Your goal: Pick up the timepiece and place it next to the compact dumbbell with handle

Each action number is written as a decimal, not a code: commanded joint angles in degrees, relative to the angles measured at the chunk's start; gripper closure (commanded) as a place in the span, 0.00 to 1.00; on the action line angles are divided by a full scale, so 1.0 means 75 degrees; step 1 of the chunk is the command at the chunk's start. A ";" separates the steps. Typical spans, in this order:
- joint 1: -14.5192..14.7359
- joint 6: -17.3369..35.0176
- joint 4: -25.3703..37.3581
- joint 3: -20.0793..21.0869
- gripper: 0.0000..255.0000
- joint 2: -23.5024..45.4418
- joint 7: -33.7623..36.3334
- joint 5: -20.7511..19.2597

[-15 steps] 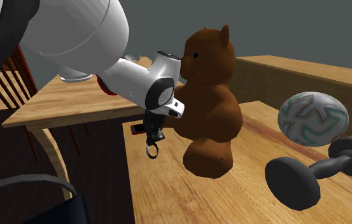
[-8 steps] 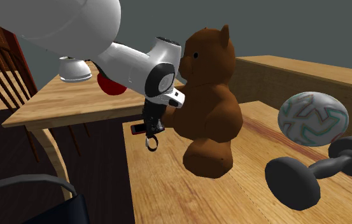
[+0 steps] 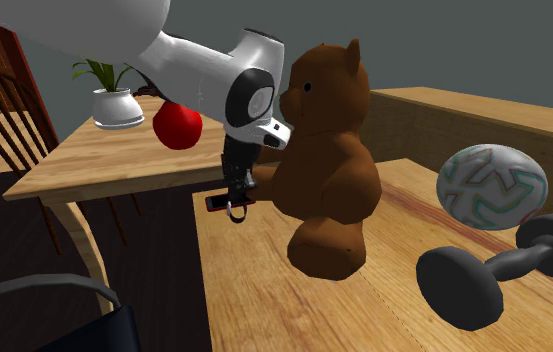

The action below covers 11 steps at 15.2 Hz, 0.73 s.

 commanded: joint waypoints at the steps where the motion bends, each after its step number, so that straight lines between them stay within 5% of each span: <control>1: -0.0013 -0.0203 0.0141 -0.0007 1.00 -0.0062 0.0031 -0.0003; 11: -0.0050 -0.1160 0.0889 -0.0026 1.00 -0.0298 0.0225 -0.0025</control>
